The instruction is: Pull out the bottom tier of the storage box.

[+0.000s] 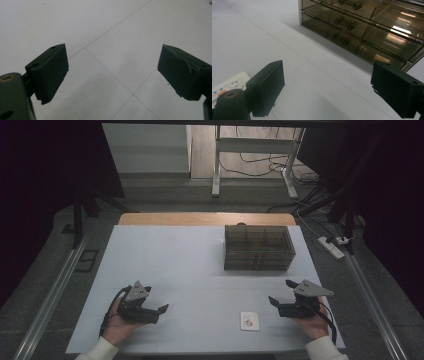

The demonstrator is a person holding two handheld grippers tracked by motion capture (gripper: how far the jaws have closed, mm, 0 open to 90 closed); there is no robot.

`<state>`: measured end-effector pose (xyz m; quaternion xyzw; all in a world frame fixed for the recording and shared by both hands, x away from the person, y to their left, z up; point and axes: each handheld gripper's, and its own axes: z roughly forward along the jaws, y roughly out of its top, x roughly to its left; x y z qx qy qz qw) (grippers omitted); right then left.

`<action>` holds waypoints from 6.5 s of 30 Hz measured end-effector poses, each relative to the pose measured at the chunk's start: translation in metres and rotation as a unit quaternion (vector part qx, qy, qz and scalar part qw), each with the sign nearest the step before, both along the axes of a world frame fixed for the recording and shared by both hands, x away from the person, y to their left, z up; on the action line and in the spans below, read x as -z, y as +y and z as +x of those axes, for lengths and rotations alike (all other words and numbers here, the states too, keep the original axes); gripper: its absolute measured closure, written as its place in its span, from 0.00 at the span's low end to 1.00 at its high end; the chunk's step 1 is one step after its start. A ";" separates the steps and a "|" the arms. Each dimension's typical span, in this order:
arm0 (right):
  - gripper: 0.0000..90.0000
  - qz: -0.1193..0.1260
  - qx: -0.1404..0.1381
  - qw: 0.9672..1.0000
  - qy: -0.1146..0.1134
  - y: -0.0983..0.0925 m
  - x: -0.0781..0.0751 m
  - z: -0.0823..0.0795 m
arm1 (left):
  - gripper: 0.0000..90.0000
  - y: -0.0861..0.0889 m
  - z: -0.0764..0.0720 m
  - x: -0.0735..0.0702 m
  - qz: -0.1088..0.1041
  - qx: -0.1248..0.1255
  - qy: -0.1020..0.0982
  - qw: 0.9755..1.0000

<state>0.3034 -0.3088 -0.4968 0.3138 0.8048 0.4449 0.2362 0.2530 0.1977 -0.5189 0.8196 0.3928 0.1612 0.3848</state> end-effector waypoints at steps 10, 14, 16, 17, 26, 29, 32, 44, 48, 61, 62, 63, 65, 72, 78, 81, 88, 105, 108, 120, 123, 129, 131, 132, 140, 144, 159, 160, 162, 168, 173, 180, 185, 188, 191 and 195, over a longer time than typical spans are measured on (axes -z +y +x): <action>0.15 -0.003 -0.015 1.000 -0.008 0.004 -0.002 -0.005 | 0.11 0.005 -0.003 0.001 -0.013 -0.007 0.000 1.000; 0.15 -0.002 -0.014 1.000 -0.005 0.005 -0.001 -0.005 | 0.11 0.003 -0.001 0.002 -0.009 -0.002 0.001 1.000; 0.15 -0.005 -0.014 1.000 -0.008 0.005 -0.001 -0.006 | 0.11 0.002 -0.001 0.003 -0.009 -0.001 0.001 1.000; 0.15 -0.007 -0.012 1.000 -0.008 0.005 -0.001 -0.006 | 0.12 0.002 0.000 0.003 -0.009 0.000 0.001 1.000; 0.16 0.008 -0.012 1.000 -0.016 0.010 -0.003 -0.007 | 0.12 0.002 0.001 0.003 -0.011 -0.001 0.004 1.000; 0.16 0.000 -0.018 1.000 -0.015 0.014 -0.002 -0.007 | 0.12 -0.001 0.002 0.004 -0.007 0.000 0.006 1.000; 0.16 -0.003 -0.026 0.999 -0.018 0.018 -0.002 -0.007 | 0.12 -0.002 0.001 0.004 -0.006 0.002 0.006 1.000; 0.17 -0.014 -0.030 0.999 -0.030 0.027 -0.002 -0.007 | 0.12 -0.002 0.000 0.003 -0.003 -0.002 0.003 1.000; 0.17 -0.022 -0.032 0.999 -0.038 0.029 -0.002 -0.009 | 0.12 -0.002 0.000 0.003 -0.005 -0.003 0.004 1.000; 0.18 -0.049 -0.033 0.996 -0.063 0.033 -0.001 -0.012 | 0.12 -0.001 0.000 0.003 -0.004 -0.003 0.004 1.000; 0.18 -0.057 -0.033 0.995 -0.071 0.034 0.000 -0.013 | 0.12 -0.001 0.000 0.003 -0.004 -0.003 0.005 1.000; 0.18 -0.062 -0.034 0.995 -0.073 0.034 0.000 -0.013 | 0.12 -0.001 0.000 0.003 -0.004 -0.003 0.005 1.000; 0.18 -0.064 -0.036 0.994 -0.079 0.034 0.000 -0.013 | 0.12 -0.001 0.000 0.003 -0.003 -0.002 0.005 1.000; 0.18 -0.089 -0.041 0.990 -0.104 0.039 0.001 -0.017 | 0.12 0.000 0.000 0.003 -0.004 -0.005 0.006 1.000; 0.18 -0.102 -0.045 0.987 -0.118 0.040 0.002 -0.018 | 0.13 0.000 0.000 0.004 -0.004 -0.004 0.007 1.000; 0.18 -0.109 -0.047 0.985 -0.125 0.040 0.002 -0.019 | 0.13 0.000 0.000 0.004 -0.003 -0.003 0.008 1.000; 0.20 -0.123 -0.049 0.979 -0.154 0.040 0.004 -0.021 | 0.13 0.000 0.000 0.004 -0.004 -0.003 0.008 1.000; 0.19 -0.149 -0.056 0.974 -0.163 0.041 0.009 -0.020 | 0.13 0.001 0.000 0.005 -0.003 -0.003 0.009 1.000; 0.19 -0.154 -0.054 0.972 -0.168 0.042 0.009 -0.021 | 0.13 0.001 0.001 0.005 -0.003 -0.003 0.010 1.000; 0.20 -0.166 -0.051 0.966 -0.190 0.041 0.012 -0.021 | 0.13 0.001 0.001 0.005 -0.003 -0.003 0.010 1.000; 0.20 -0.169 -0.050 0.966 -0.192 0.041 0.012 -0.021 | 0.13 0.001 0.001 0.005 -0.002 -0.003 0.010 1.000; 0.20 -0.174 -0.047 0.964 -0.197 0.042 0.014 -0.021 | 0.13 0.001 0.001 0.005 -0.002 -0.004 0.010 1.000; 0.20 -0.179 -0.048 0.962 -0.200 0.043 0.014 -0.021 | 0.13 0.001 0.001 0.005 -0.001 -0.004 0.010 1.000; 0.20 -0.179 -0.048 0.962 -0.200 0.043 0.014 -0.021 | 0.13 0.001 0.001 0.005 -0.001 -0.004 0.010 1.000; 0.20 -0.191 -0.053 0.957 -0.212 0.046 0.016 -0.021 | 0.13 0.001 0.001 0.005 -0.002 -0.004 0.008 1.000; 0.21 -0.192 -0.052 0.956 -0.215 0.047 0.017 -0.021 | 0.13 0.001 0.001 0.005 -0.002 -0.005 0.008 1.000; 0.22 -0.195 -0.044 0.951 -0.236 0.049 0.019 -0.019 | 0.13 0.002 0.002 0.005 -0.002 -0.006 0.006 1.000; 0.23 -0.195 -0.044 0.951 -0.236 0.049 0.019 -0.018 | 0.13 0.002 0.002 0.005 -0.002 -0.006 0.006 1.000; 0.23 -0.198 -0.045 0.951 -0.235 0.049 0.018 -0.018 | 0.13 0.002 0.002 0.005 -0.002 -0.007 0.005 1.000; 0.23 -0.201 -0.043 0.949 -0.240 0.051 0.020 -0.016 | 0.13 0.001 0.002 0.005 -0.001 -0.007 0.005 1.000; 0.24 -0.211 -0.044 0.945 -0.248 0.054 0.021 -0.012 | 0.13 0.000 0.003 0.006 0.000 -0.007 0.006 1.000; 0.24 -0.213 -0.043 0.942 -0.257 0.055 0.021 -0.010 | 0.13 0.001 0.003 0.006 0.000 -0.007 0.006 1.000; 0.24 -0.216 -0.049 0.941 -0.255 0.055 0.021 -0.008 | 0.13 0.001 0.003 0.006 0.000 -0.007 0.006 1.000; 0.24 -0.216 -0.047 0.941 -0.257 0.055 0.021 -0.006 | 0.13 0.001 0.003 0.006 0.001 -0.007 0.006 1.000; 0.24 -0.216 -0.049 0.940 -0.258 0.055 0.022 -0.004 | 0.13 0.001 0.003 0.006 0.001 -0.007 0.006 1.000; 0.24 -0.223 -0.048 0.938 -0.260 0.055 0.022 -0.002 | 0.13 0.001 0.003 0.006 0.000 -0.008 0.006 1.000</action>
